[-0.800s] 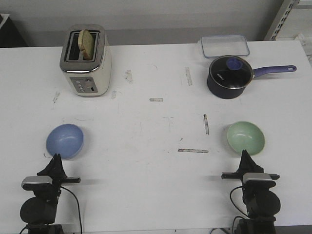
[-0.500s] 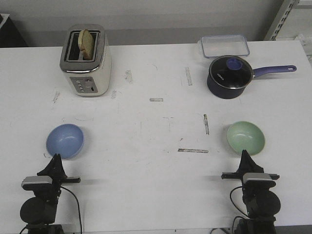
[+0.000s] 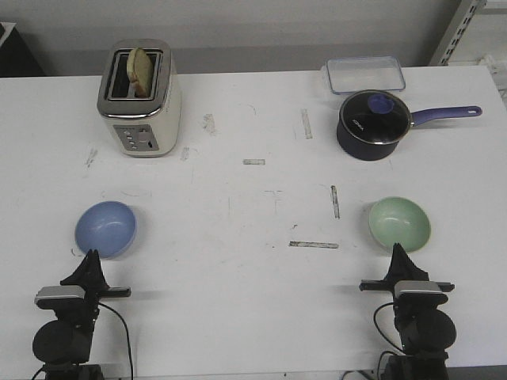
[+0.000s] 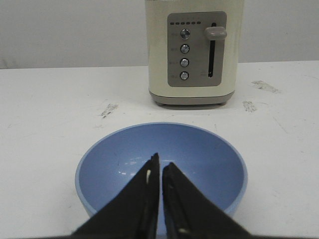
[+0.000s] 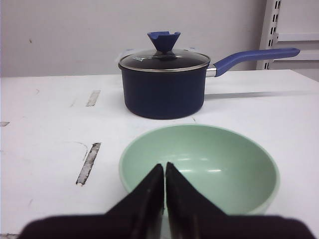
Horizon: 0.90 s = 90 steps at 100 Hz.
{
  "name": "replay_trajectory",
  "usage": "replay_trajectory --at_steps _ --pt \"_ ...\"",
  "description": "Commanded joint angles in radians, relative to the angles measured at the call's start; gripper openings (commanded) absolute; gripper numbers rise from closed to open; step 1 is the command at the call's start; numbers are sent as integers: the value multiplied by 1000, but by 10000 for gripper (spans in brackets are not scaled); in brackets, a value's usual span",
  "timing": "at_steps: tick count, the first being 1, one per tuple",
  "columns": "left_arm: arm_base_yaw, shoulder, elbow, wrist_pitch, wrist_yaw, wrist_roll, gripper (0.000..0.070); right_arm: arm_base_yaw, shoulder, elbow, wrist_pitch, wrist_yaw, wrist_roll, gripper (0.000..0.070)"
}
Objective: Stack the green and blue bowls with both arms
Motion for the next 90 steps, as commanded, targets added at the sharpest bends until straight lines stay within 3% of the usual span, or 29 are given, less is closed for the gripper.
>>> replay_trajectory --at_steps 1,20,40,50,65,90 --pt "1 -2 -20 15 -2 -5 3 0 -2 -2 15 0 -9 0" --pt "1 -2 -20 14 -2 -5 3 0 -2 -2 38 2 -8 0" --pt "1 -2 -20 -2 -2 -5 3 0 -1 17 289 59 -8 0" --pt "1 -2 -20 -15 -2 -5 3 0 8 113 293 73 -9 0" --pt "1 -2 -20 -14 -2 -5 3 0 128 348 158 71 -9 0" --pt "1 -2 -20 -15 -2 -5 3 -4 518 799 -302 73 -16 16"
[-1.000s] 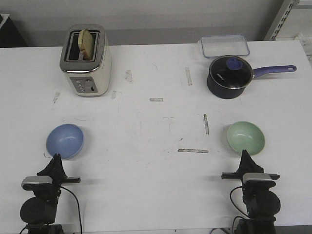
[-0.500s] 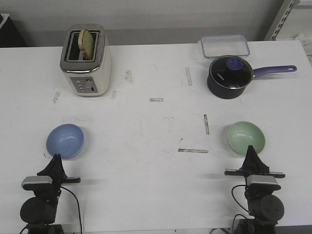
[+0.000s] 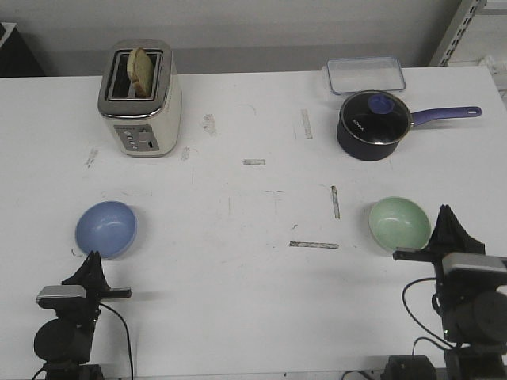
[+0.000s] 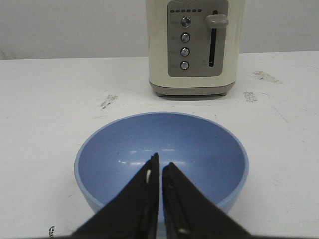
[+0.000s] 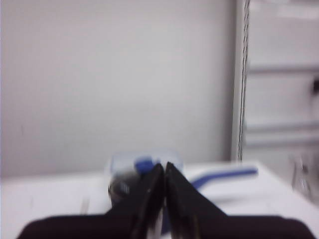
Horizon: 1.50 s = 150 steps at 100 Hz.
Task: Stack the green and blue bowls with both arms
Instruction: 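Move the right gripper over the pale green bowl and grasp its rim, then slide the green bowl with the right gripper toward the table center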
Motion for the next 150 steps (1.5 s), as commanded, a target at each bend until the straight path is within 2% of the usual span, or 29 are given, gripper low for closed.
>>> replay_trajectory --at_steps 1,6,10,27,39,52,67,79,92,98,104,115,120,150 --pt "1 -2 -20 15 -2 -5 3 -5 122 122 -129 1 -9 17" --pt "1 -2 -20 15 -2 -5 3 -14 206 198 -214 1 -10 35" --pt "1 -2 -20 15 -2 -5 3 -27 270 254 -280 1 -11 78" --pt "1 -2 -20 15 -2 -5 3 -114 517 418 -499 -65 -77 378" --pt "1 -2 -20 15 -2 -5 3 -177 636 433 -543 -108 -120 524" --pt "1 -2 -20 16 -2 -5 3 -266 767 433 -587 -135 -196 552" --pt "1 -2 -20 15 -2 -5 3 -335 911 433 -591 -203 -222 551" --pt "1 -2 -20 15 -2 -5 3 -349 1004 433 -579 -204 -223 551" --pt "1 -2 -20 15 -2 -5 3 -349 1084 433 -562 -204 -223 538" --pt "1 -2 -20 15 -2 -5 3 -349 1114 433 -554 -204 -222 491" --pt "1 -2 -20 15 -2 -5 3 -347 1137 433 -552 -204 -223 376" --pt "1 -2 -20 16 -2 -5 3 -346 1152 433 -552 -203 -222 100" --pt "1 -2 -20 16 -2 -5 3 -346 1152 433 -544 -204 -222 4" --pt "1 -2 -20 16 -2 -4 3 -328 1081 454 -527 -207 -190 1"
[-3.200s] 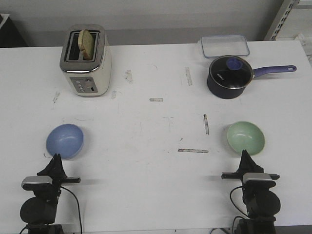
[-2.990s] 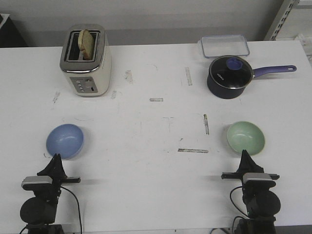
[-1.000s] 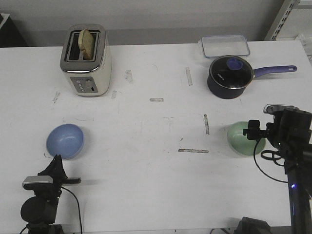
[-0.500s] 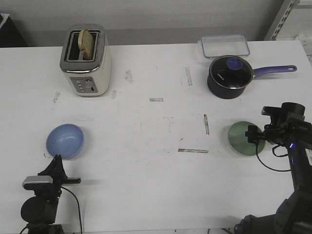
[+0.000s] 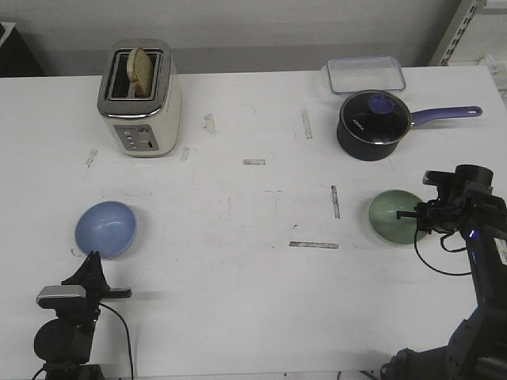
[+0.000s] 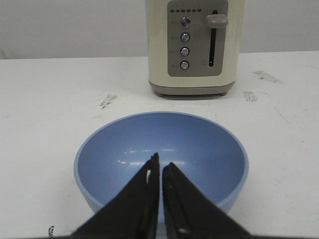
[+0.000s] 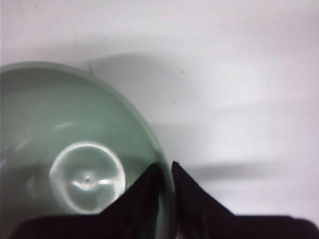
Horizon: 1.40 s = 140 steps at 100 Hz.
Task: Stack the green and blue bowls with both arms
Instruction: 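Slide the green bowl with the right gripper toward the table center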
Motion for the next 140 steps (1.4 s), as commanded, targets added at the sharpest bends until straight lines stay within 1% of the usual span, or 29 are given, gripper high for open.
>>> replay_trajectory --at_steps 1,8,12,19,29,33,40,43,53,63,77,85,94,101,113,140 --pt "1 -2 -20 16 -2 -4 3 13 -24 35 6 12 21 1" --pt "1 -2 -20 16 -2 -4 3 48 -64 63 5 2 25 1" --pt "1 -2 -20 16 -2 -5 3 70 -87 82 5 -17 31 1" --pt "1 -2 -20 16 -2 -5 3 119 -128 116 7 -53 71 1" --pt "1 -2 -20 17 -2 -4 3 224 -163 160 34 -129 149 0" --pt "1 -2 -20 17 -2 -4 3 282 -167 171 48 -174 184 1" --pt "1 -2 -20 17 -2 -4 3 378 -167 175 63 -244 212 0" --pt "1 -2 -20 17 -2 -5 3 422 -166 174 63 -257 213 1" --pt "1 -2 -20 17 -2 -4 3 575 -139 173 66 -237 212 1" --pt "1 -2 -20 17 -2 -4 3 710 -87 173 76 -237 212 1" --pt "1 -2 -20 17 -2 -4 3 837 11 173 82 -235 212 1" --pt "1 -2 -20 17 -2 -4 3 895 69 173 89 -206 212 1" --pt "1 -2 -20 17 -2 -5 3 940 123 173 101 -147 212 0" --pt "1 -2 -20 17 -2 -5 3 964 156 173 108 -124 212 1" --pt "1 -2 -20 17 -2 -5 3 988 207 173 129 -124 212 1" --pt "1 -2 -20 17 -2 -5 3 991 257 173 131 -124 211 4"
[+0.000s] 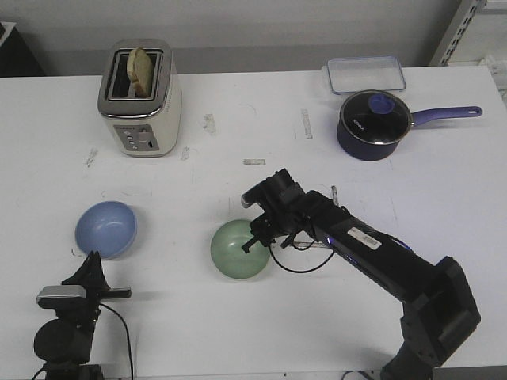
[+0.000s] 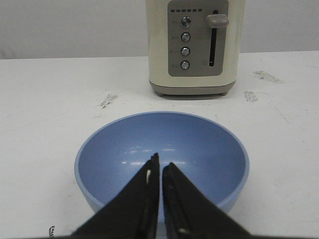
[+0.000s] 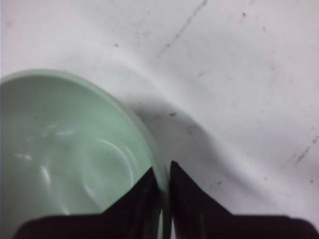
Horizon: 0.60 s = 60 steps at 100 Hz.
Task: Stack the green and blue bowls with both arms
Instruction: 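Slide the green bowl with the right gripper toward the table center, then release the green bowl and retract the right gripper to rest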
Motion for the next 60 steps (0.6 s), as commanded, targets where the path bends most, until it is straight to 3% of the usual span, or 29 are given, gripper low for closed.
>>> replay_trajectory --at_steps 1,10,25,31,51,54,60 --pt "1 -2 -20 16 -2 -5 3 7 27 10 9 2 8 7" --pt "1 -2 -20 16 -2 -5 3 7 25 11 11 -19 8 75" --pt "1 -2 -20 17 -2 -5 3 1 2 12 11 -74 9 452" --pt "1 -2 -20 17 -2 -5 3 -1 -14 19 11 -66 8 529" --pt "1 -2 -20 21 -2 -4 3 -50 -96 80 -5 -65 6 531" --pt "1 -2 -20 21 -2 -4 3 -60 -111 86 -4 -63 7 510" --pt "1 -2 -20 23 -2 -4 3 -92 -159 94 -4 -58 7 357"
